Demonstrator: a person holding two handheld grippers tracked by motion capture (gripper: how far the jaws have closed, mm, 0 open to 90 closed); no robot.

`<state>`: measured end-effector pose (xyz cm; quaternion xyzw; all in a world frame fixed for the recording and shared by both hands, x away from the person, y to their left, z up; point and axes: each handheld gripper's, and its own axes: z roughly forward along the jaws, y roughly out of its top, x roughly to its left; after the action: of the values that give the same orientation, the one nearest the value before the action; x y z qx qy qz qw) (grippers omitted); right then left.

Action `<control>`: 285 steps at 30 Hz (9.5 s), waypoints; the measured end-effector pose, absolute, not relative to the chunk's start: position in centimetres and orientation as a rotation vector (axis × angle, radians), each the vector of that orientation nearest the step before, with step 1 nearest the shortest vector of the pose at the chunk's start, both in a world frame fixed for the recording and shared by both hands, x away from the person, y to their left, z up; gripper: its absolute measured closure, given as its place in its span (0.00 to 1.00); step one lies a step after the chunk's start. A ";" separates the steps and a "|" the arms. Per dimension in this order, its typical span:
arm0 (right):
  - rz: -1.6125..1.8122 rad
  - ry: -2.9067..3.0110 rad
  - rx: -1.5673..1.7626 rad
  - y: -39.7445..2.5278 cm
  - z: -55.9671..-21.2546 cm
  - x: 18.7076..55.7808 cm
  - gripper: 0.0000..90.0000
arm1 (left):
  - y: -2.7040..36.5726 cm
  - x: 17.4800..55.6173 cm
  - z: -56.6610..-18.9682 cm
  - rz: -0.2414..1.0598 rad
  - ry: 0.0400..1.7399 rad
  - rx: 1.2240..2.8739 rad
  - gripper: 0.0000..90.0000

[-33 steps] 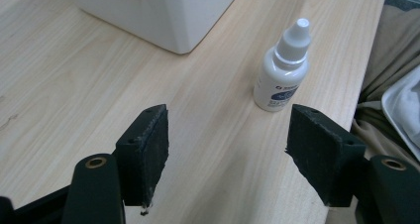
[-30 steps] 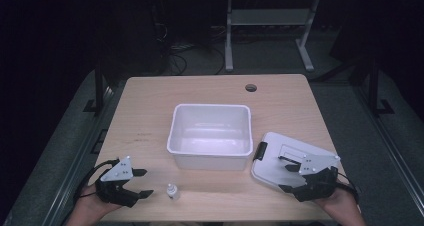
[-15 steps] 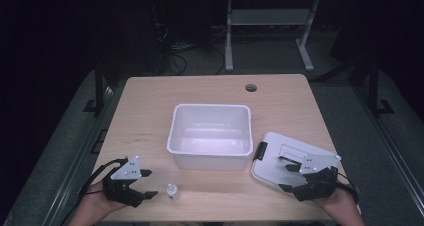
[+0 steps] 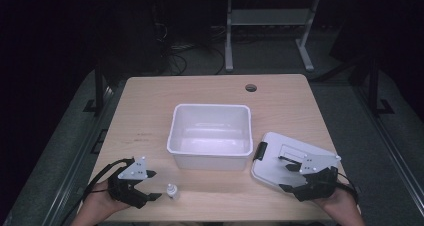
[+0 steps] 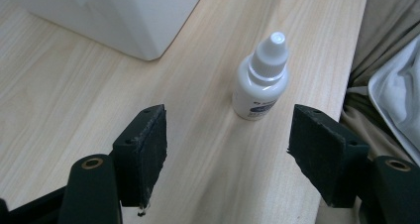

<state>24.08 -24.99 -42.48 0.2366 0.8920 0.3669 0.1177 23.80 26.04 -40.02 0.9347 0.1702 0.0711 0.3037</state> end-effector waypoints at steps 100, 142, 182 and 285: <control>1.101 2.602 0.650 -25.3 -41.8 23.6 0.36 | 21.2 25.0 -41.7 0.047 0.303 2.596 0.66; 1.114 2.599 0.642 -25.3 -41.8 23.5 0.35 | 22.6 26.5 -31.9 0.060 0.217 2.512 0.66; 1.164 2.589 0.668 -26.0 -42.0 23.8 0.34 | 19.4 33.7 -28.1 0.129 0.233 2.551 0.66; 1.188 2.586 0.672 -26.2 -42.2 23.9 0.33 | 19.8 33.1 -30.3 0.182 0.293 2.602 0.61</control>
<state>23.86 -26.21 -42.16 0.2284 0.8791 0.4040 0.1084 33.09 19.80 -30.26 0.9585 0.1078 0.0670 0.2554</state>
